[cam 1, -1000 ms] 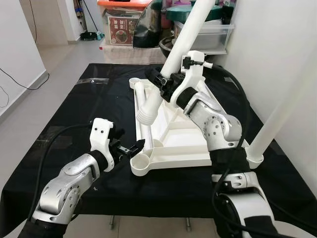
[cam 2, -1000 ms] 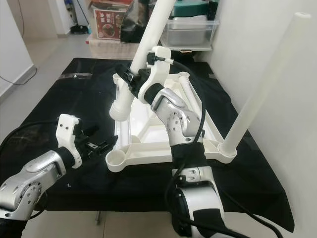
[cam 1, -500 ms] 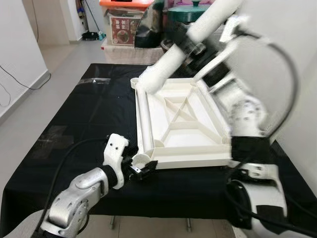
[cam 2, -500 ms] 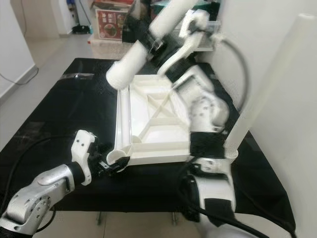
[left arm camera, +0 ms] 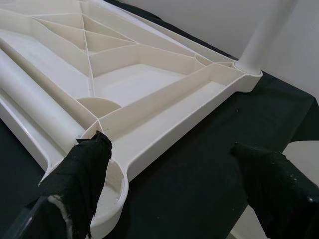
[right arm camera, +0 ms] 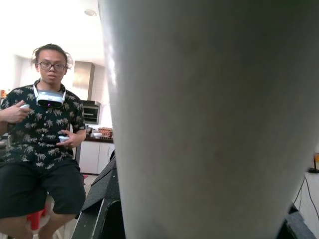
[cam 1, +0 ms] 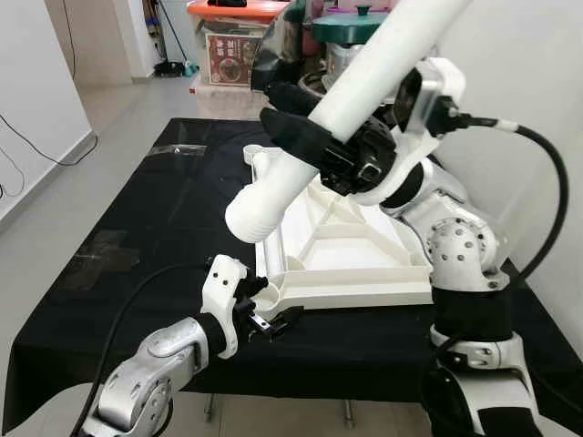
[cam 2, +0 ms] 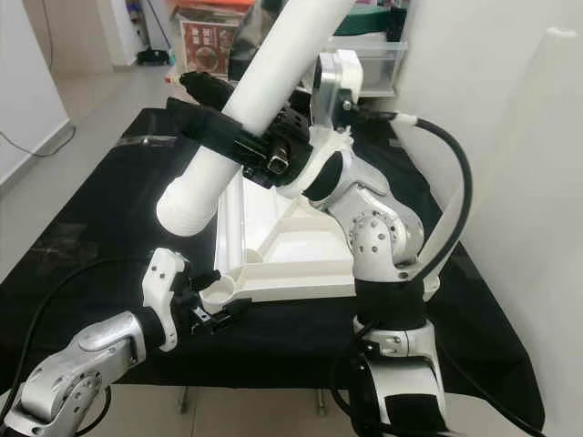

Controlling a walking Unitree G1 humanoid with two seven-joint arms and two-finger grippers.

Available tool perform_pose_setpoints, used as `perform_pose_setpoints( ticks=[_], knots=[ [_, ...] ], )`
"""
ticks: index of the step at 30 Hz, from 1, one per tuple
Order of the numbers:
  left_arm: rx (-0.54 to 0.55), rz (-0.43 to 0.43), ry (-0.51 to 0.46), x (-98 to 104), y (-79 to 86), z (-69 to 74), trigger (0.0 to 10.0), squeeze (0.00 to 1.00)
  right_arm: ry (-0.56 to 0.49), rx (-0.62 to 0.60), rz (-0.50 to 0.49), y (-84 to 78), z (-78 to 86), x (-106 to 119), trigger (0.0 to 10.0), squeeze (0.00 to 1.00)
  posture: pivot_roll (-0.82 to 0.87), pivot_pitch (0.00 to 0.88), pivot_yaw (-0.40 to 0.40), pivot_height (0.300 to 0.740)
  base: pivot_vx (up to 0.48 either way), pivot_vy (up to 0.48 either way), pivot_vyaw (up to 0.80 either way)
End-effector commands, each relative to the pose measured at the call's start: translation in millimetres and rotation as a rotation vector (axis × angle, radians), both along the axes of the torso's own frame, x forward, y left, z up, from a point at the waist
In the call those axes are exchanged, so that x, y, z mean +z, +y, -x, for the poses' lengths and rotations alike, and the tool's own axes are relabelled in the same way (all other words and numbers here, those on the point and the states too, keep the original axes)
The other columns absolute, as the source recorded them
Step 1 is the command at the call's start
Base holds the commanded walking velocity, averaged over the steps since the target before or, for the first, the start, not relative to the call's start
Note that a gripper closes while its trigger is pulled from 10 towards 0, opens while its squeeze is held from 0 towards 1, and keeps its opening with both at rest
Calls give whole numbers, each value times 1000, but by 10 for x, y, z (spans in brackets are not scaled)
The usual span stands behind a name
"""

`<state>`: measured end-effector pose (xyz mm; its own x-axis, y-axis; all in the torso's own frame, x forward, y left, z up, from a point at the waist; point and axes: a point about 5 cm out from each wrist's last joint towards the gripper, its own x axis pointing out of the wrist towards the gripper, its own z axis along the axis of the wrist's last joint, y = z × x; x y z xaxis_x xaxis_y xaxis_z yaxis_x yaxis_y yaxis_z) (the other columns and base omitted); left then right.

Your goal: Building children table

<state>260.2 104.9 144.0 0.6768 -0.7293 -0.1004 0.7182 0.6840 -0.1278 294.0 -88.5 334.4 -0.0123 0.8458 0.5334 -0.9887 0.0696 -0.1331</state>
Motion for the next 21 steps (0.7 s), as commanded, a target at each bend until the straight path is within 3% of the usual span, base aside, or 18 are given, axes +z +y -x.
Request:
perform_pose_setpoints(
  ticks=[1,15,18,20,21],
  knots=[
    [-4,-16,5,-21,16,22,10000,0,-3,23,1,-11,29,-8,0,0,76,0,-41,740,0,0,0],
    [-42,-4,14,-25,-4,77,10000,0,-10,47,35,-25,53,-83,0,0,75,0,-39,740,0,0,0],
    [-48,-9,16,-32,-6,85,10000,0,14,-2,36,-22,1,-96,0,0,74,0,-38,740,0,0,0],
    [-44,-14,16,-40,0,75,10000,0,141,-266,61,18,-308,-130,0,0,75,0,-40,740,0,0,0],
    [-44,-14,16,-40,0,75,10000,0,141,-266,61,18,-308,-130,0,0,75,0,-40,740,0,0,0]
  ],
)
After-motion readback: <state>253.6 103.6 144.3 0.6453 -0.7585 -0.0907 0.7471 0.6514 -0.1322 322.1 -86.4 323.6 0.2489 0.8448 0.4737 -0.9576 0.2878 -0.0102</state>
